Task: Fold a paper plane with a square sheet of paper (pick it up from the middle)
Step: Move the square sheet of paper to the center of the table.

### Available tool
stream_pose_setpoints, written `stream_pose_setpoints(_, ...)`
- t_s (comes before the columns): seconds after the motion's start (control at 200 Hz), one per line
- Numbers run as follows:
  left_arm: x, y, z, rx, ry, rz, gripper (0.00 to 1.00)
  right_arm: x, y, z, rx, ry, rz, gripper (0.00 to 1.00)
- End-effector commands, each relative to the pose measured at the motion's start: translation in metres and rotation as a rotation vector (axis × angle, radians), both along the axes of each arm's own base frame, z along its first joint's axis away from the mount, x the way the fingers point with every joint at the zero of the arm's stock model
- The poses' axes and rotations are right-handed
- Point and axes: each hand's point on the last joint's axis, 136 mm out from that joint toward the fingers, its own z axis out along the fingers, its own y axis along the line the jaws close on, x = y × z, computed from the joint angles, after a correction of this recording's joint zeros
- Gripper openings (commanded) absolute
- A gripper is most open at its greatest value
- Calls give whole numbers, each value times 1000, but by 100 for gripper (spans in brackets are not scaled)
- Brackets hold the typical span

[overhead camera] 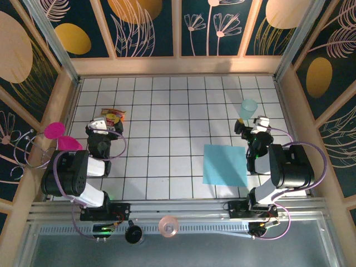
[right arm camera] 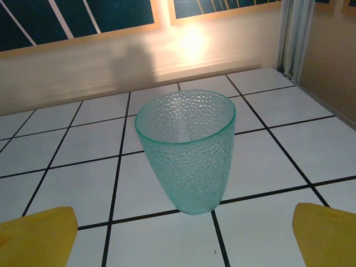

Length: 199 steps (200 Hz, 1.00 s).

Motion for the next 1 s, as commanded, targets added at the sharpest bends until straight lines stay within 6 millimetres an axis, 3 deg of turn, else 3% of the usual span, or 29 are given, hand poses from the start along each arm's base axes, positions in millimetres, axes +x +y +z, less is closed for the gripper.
stream_pose_setpoints(0.0,2,-1,7,11,-28,-15,99,3,-1,12,-14,-48,-12,99)
stream_pose_setpoints(0.806,2,1,8,7,-31,-4,99,3,0,12,-11,-46,-6,99)
stream_pose_setpoints(0.991,-6,3,14,2,-68,8,99,3,0,15,-13,-52,-7,99)
